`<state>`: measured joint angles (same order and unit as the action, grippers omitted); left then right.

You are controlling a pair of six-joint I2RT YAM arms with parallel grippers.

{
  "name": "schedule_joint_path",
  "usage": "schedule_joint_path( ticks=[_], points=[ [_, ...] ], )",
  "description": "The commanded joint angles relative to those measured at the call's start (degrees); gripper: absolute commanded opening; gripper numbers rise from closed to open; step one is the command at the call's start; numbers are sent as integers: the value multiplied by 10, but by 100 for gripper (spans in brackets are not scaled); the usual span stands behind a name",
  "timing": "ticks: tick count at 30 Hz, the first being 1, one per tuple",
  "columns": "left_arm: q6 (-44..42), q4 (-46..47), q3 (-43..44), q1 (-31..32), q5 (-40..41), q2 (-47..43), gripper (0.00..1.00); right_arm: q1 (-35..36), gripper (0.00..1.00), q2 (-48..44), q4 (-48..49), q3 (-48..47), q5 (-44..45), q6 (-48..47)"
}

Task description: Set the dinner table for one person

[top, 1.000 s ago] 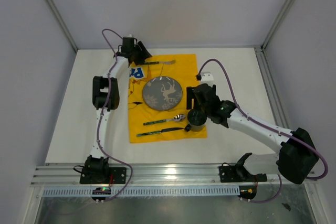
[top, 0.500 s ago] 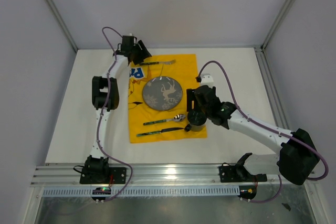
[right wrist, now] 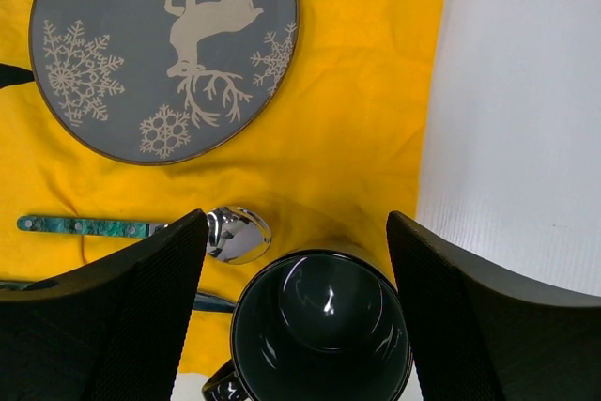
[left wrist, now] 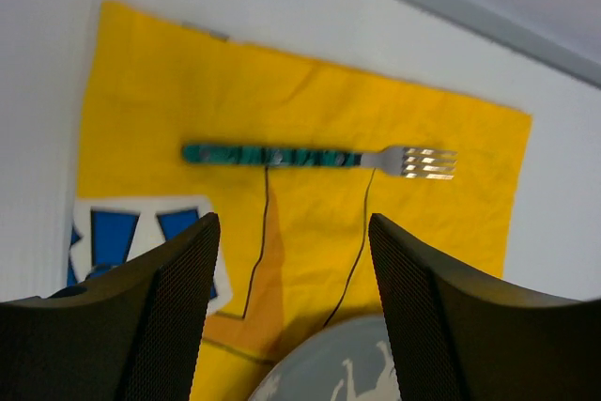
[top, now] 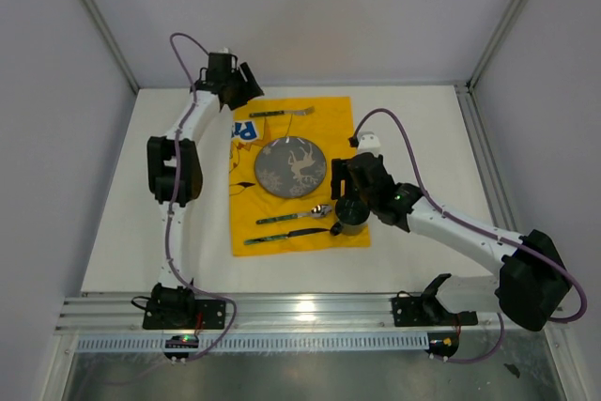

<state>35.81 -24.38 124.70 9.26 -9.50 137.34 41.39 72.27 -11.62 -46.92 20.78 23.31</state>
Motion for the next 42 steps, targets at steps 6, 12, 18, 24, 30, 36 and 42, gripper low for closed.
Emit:
schedule_joint_path(
  ticks=[6, 12, 18, 24, 30, 36, 42],
  points=[
    [8, -45, -260, 11, 35, -136, 67, -1, 80, -25, 34, 10, -16, 5],
    [-3, -87, -356, 52, 64, -213, 67, -1, 80, -32, 52, 31, -14, 19],
    [14, -107, -427, 96, 90, -290, 67, -1, 80, -40, 63, 44, -21, 28],
    [42, -128, -467, 107, 117, -356, 67, -1, 80, -51, 60, 51, -27, 25],
    [66, -208, -467, 153, 188, -411, 67, -1, 80, -78, 56, 71, -29, 30],
    [101, -214, -519, 187, 202, -448, 66, -1, 80, -88, 55, 81, -38, 32],
    [118, -218, -566, 199, 209, -459, 66, -1, 80, -103, 52, 89, -39, 36]
  ],
)
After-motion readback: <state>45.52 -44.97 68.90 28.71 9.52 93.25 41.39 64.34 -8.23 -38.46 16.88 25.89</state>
